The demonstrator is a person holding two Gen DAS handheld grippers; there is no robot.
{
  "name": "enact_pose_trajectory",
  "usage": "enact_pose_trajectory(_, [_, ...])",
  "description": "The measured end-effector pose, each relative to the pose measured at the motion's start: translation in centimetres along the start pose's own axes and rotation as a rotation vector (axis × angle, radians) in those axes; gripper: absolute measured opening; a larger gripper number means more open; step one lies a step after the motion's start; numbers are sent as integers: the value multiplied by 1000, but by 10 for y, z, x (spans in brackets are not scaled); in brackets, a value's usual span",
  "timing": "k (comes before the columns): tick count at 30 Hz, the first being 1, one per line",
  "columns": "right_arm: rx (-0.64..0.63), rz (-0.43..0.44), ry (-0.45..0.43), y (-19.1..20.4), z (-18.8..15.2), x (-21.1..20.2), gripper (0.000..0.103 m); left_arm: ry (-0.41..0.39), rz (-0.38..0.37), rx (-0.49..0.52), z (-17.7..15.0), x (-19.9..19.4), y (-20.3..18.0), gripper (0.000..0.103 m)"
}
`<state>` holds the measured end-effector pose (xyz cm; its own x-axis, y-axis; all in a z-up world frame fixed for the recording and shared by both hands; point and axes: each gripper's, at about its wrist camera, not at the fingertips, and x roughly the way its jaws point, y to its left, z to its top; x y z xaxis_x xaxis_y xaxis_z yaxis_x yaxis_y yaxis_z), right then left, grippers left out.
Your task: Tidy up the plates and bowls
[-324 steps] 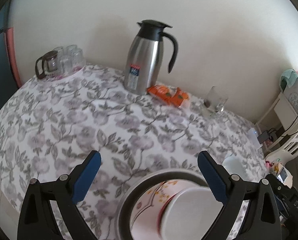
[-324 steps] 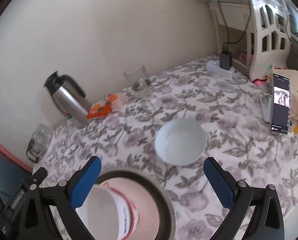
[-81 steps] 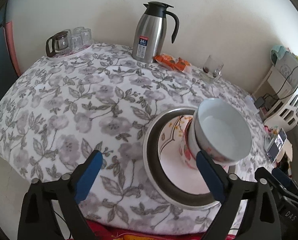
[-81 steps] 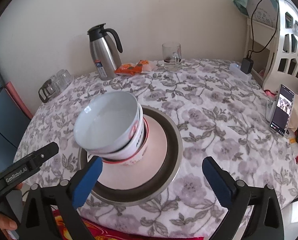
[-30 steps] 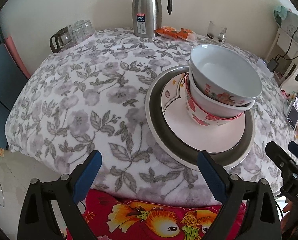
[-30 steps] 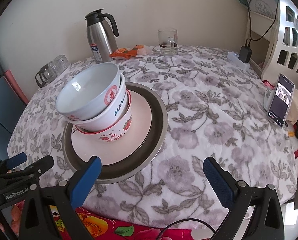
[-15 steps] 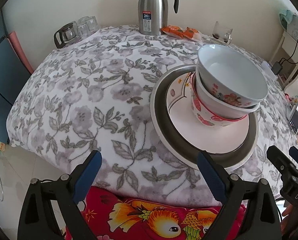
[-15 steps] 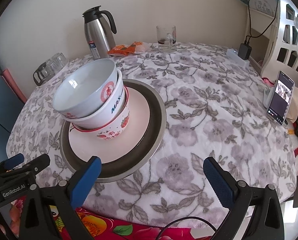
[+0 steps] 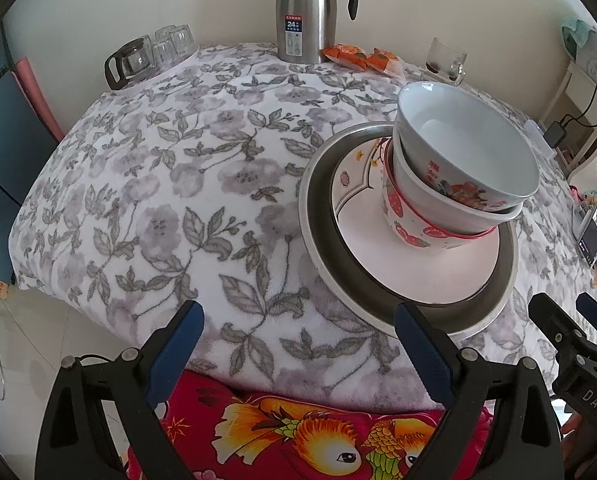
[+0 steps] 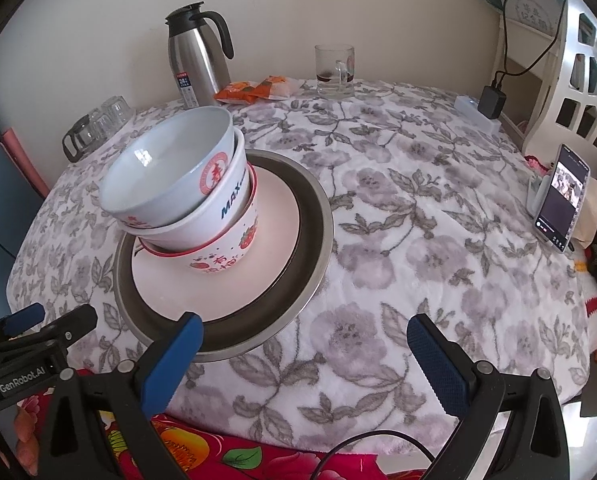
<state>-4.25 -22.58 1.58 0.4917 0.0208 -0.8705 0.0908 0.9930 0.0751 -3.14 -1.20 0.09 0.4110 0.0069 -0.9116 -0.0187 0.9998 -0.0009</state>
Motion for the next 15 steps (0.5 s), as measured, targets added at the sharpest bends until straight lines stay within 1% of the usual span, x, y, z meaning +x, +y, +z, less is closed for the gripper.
enact_pose_trajectory(15, [-4, 1, 12, 1, 0, 3, 103, 0, 11, 4, 0, 1, -1, 96])
